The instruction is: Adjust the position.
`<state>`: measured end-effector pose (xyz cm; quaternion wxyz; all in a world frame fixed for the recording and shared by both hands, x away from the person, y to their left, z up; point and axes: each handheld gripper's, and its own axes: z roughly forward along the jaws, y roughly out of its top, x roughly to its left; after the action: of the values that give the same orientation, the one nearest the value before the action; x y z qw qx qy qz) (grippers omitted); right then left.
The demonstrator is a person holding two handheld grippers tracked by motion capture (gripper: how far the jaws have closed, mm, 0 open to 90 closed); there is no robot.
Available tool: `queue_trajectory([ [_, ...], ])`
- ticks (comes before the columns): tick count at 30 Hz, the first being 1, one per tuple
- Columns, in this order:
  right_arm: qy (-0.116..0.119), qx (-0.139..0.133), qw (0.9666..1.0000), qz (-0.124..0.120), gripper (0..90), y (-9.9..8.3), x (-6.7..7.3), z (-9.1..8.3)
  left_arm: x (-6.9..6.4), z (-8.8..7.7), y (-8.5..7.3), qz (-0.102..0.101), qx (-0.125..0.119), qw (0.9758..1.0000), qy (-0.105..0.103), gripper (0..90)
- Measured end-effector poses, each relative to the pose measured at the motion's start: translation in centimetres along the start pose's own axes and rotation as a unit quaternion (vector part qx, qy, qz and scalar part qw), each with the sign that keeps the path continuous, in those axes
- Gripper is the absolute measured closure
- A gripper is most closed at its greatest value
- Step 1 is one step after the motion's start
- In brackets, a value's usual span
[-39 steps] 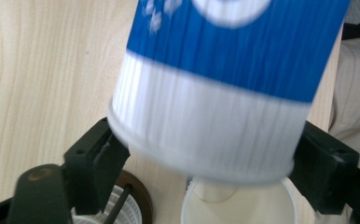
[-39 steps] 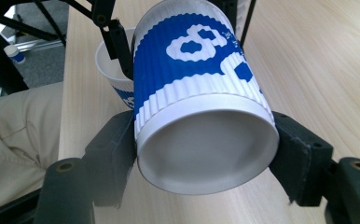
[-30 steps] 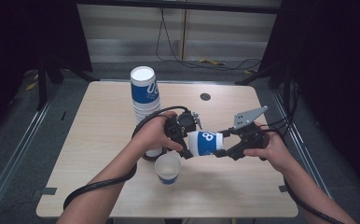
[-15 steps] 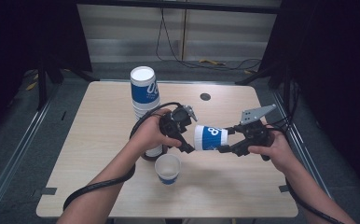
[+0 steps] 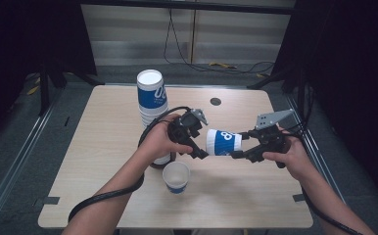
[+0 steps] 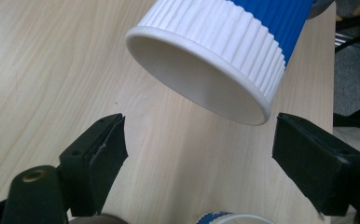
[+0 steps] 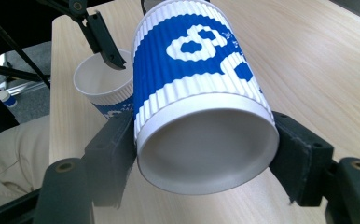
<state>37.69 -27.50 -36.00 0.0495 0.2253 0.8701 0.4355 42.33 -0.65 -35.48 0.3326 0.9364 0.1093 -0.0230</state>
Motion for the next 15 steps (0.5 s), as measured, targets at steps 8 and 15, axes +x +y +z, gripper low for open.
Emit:
queue_trajectory([
  [8,0.003,0.002,1.0,0.003,28.3,-0.01,-0.03,0.21,-0.11,0.35,-0.2,0.002,-0.005,1.0,-0.003,17.5],
  [15,0.002,0.003,1.0,0.003,28.3,0.01,-0.02,0.38,-0.07,0.47,-0.3,-0.004,-0.011,0.9999,-0.004,17.5],
])
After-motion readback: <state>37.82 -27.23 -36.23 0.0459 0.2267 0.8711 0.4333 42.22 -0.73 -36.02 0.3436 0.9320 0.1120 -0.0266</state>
